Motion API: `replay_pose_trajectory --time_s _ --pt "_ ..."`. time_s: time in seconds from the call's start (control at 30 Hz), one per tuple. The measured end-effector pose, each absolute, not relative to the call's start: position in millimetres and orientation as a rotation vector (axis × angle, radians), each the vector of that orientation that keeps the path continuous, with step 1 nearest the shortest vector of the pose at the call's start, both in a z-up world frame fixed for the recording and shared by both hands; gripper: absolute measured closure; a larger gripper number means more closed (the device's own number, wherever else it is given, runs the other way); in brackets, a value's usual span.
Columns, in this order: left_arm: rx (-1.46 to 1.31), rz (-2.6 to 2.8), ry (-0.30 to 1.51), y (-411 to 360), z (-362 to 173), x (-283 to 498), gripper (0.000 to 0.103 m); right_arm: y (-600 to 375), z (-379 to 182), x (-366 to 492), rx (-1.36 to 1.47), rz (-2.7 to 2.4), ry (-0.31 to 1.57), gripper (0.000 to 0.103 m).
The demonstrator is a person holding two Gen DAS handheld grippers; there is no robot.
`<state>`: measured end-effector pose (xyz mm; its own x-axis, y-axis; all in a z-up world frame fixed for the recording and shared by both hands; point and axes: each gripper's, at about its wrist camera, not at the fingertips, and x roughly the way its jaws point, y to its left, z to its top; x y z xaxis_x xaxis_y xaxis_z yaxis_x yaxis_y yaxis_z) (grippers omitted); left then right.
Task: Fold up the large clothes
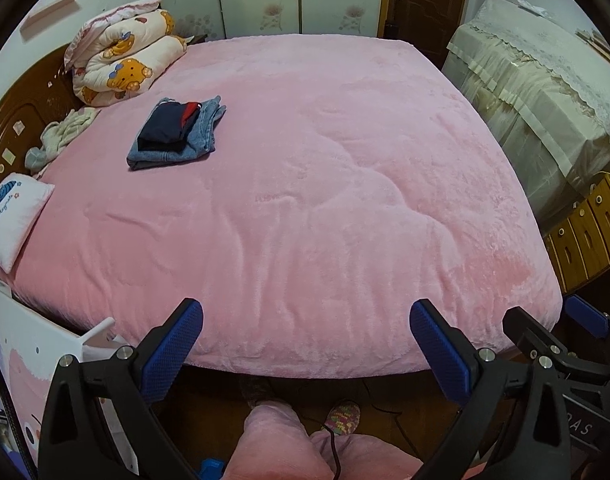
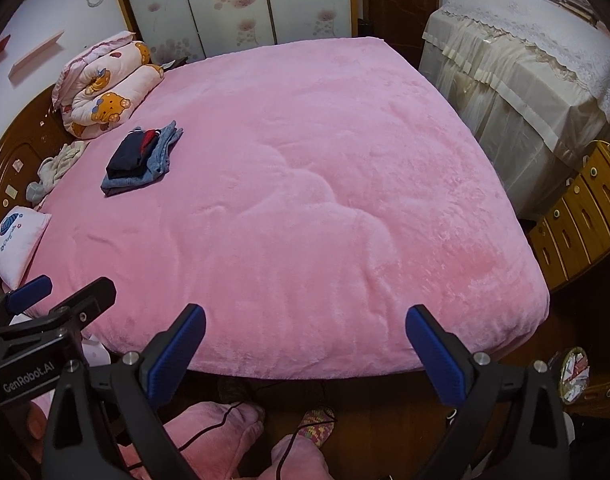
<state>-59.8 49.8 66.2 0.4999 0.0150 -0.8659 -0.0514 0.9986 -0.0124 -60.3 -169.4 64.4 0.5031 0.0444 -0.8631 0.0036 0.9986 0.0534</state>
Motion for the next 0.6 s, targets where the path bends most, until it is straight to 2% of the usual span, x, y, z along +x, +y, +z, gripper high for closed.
replay_pose_trajectory --time_s 0.6 --pt "-0.013 0.027 1.037 36 69 -61 0.001 -183 68 -62 0.083 -0.001 1.026 0.002"
